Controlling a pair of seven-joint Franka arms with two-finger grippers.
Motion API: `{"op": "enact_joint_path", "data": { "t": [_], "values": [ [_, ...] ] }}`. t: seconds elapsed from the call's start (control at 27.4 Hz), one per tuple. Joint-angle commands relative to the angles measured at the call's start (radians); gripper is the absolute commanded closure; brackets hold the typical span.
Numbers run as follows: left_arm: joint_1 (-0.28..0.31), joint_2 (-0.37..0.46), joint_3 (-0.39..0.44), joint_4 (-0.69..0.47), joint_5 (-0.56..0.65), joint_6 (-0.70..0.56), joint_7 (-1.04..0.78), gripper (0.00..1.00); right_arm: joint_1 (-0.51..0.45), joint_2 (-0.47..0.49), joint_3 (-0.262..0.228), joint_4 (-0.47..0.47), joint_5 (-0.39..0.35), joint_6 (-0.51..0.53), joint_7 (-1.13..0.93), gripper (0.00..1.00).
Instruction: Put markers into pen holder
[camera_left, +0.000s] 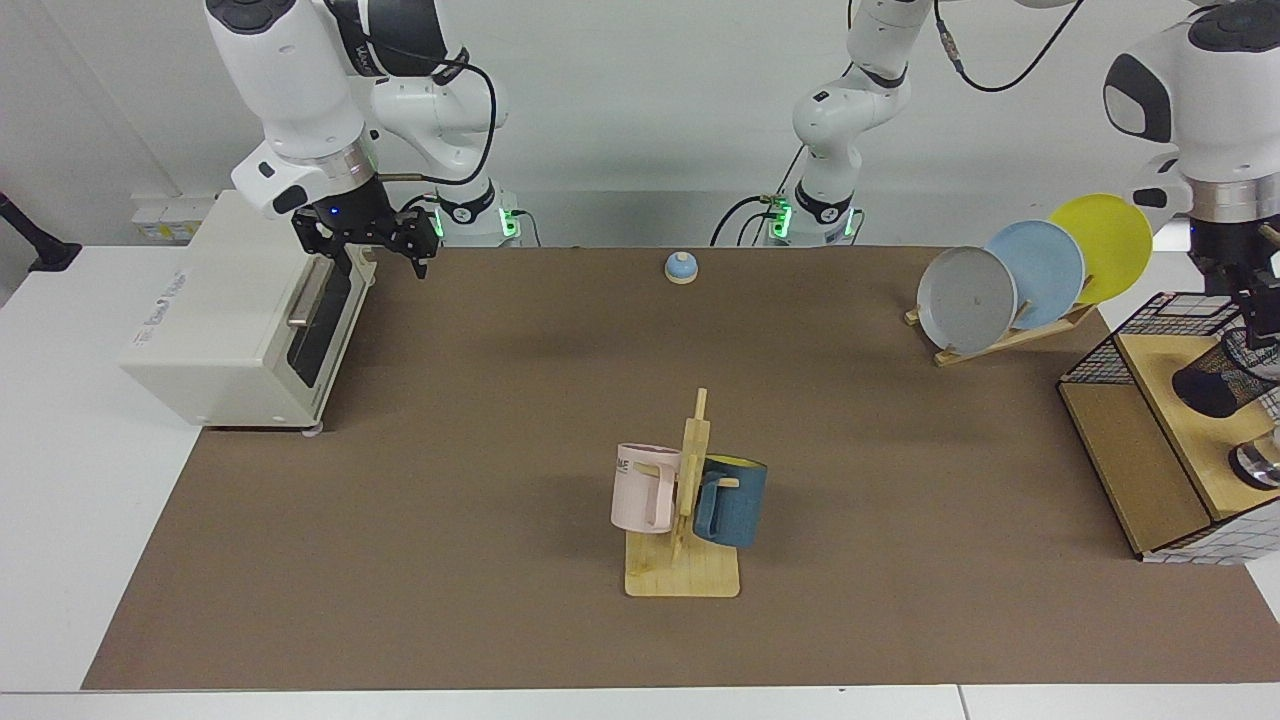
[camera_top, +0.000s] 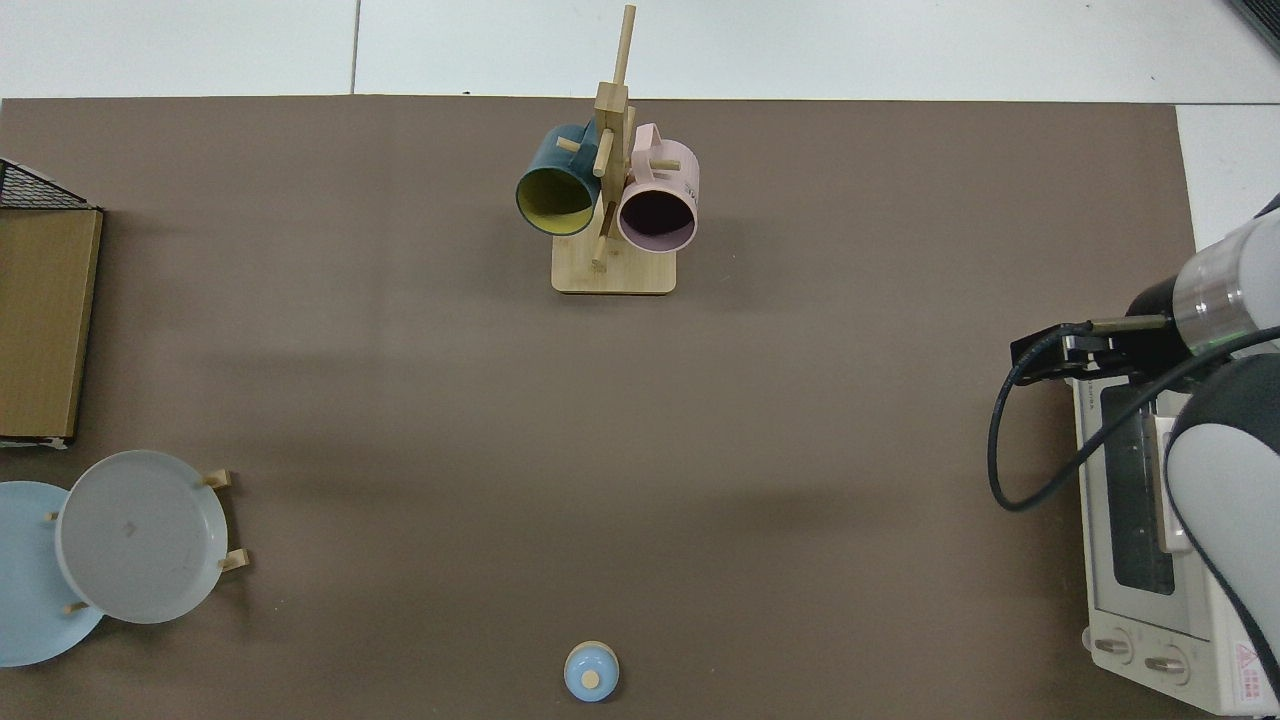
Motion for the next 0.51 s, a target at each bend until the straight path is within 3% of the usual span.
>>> {"op": "enact_joint_path", "data": {
  "t": [0.0,0.26,0.47],
  "values": [
    [-0.009,-0.019,-0.031,0.0,-0.096,-0.101,-0.28,0.0,-0.018,-0.02,0.011,-0.027,0.015,0.028,0.009,0.0],
    [-0.009,-0.043,-0.055,-0.025,-0.254,-0.166,-0.602,0.0,-0.018,-0.02,0.011,-0.027,0.015,0.028,0.009,0.0],
    [-0.015,-0.069,-0.109,-0.068,-0.338,-0.189,-0.987,0.0,-0.018,-0.02,0.011,-0.027,0.015,0.028,0.009,0.0]
  ]
}}
